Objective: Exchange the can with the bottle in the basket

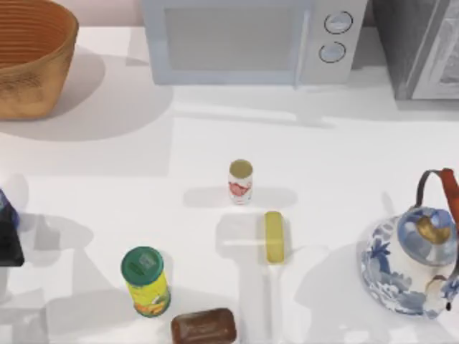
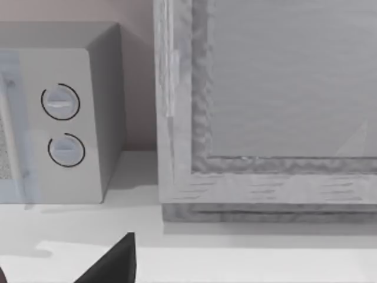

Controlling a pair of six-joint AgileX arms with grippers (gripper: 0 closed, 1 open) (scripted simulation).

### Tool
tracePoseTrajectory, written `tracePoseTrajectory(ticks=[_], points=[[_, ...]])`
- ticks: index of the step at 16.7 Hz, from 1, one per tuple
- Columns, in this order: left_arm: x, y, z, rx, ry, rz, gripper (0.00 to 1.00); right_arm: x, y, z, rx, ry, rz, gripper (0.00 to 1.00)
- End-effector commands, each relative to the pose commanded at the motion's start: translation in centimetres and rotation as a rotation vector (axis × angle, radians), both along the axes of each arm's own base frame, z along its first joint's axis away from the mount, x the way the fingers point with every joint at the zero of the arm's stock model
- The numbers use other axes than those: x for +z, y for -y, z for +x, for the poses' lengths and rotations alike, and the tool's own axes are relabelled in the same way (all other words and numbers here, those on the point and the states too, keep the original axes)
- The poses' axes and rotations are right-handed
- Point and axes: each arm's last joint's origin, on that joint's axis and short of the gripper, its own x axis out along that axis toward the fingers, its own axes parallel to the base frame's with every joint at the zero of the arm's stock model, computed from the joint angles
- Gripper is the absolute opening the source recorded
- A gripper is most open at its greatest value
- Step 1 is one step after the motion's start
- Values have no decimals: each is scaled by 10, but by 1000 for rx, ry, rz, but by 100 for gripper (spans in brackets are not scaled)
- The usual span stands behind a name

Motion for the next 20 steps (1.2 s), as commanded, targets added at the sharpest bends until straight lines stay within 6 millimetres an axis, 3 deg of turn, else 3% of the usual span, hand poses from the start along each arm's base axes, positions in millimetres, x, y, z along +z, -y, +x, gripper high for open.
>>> tracePoseTrajectory(ticks=[5,14,20], points=[[2,1,6,-1,6,2,100,0,0,0,0,0,0,100],[-16,3,50,-1,2,0,100,0,0,0,0,0,0,100],[-23,1,56,0,0,0,100,0,0,0,0,0,0,100]])
